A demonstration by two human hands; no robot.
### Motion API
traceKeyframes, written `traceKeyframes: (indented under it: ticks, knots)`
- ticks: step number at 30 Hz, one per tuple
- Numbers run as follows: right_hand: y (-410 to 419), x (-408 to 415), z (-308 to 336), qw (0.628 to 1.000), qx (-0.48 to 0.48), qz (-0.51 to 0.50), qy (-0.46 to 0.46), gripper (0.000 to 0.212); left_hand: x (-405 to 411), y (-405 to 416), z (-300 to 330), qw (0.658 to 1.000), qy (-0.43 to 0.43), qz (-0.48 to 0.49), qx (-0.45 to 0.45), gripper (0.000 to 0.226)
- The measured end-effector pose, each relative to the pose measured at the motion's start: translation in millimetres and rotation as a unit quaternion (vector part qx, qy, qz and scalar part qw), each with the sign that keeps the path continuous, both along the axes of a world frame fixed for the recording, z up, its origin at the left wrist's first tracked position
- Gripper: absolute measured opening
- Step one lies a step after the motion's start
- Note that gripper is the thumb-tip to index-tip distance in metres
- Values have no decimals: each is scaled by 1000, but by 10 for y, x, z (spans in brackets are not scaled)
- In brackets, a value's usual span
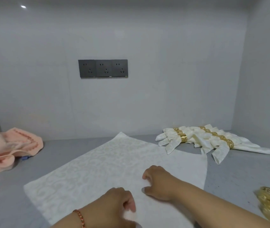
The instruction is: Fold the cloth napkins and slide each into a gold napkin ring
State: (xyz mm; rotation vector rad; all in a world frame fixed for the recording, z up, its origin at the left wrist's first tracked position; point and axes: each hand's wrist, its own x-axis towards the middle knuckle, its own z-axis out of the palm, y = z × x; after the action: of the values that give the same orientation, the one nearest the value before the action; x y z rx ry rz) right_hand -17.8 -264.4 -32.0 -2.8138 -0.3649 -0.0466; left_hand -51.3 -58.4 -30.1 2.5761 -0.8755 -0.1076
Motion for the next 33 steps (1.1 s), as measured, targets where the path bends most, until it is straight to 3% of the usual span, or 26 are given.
traceKeyframes:
  ticks: [3, 6, 9, 11, 12, 14, 15, 18, 23, 27, 30, 33]
  knots:
    - [-24, -264, 72, 998, 30, 45, 17, 40, -158, 97, -175, 997, -26, -71, 29, 18]
    - [9, -565, 215, 992, 68, 92, 49, 27, -264, 56, -52, 998, -11, -52, -37, 9]
    - [-106, -799, 288, 974, 113, 155, 122, 24, -311, 72, -15, 996, 11, -71, -47, 11]
    - [-137, -932, 224, 964, 85, 217, 124, 30, -287, 76, -28, 996, 27, -72, -47, 11]
    - [-121, -966, 119, 963, 19, 243, 114, 36, -270, 105, -35, 996, 30, -71, -53, 11]
    - [-142, -949, -164, 970, -52, 234, 36, 42, -215, 158, -65, 995, 24, -66, -70, 10]
    - [-133, -981, -180, 973, -41, 229, -2, 34, -194, 182, -60, 995, 26, -57, -74, 10]
    - [-68, -1232, 122, 966, 35, 252, 45, 8, -190, 202, -35, 996, 27, -43, -77, 9]
    - [57, -1219, 193, 965, 124, 193, 130, 9, -372, 155, 14, 990, 60, -114, -54, 25]
    - [-32, -1240, 350, 955, 167, 191, 156, 16, -470, 90, -1, 990, 38, -122, -55, 8]
    - [-105, -1287, 375, 959, 139, 202, 144, 26, -450, 59, 7, 989, 59, -118, -60, 5]
    - [-142, -1338, 341, 966, 83, 208, 126, 35, -380, 64, 38, 983, 143, -80, -84, 8]
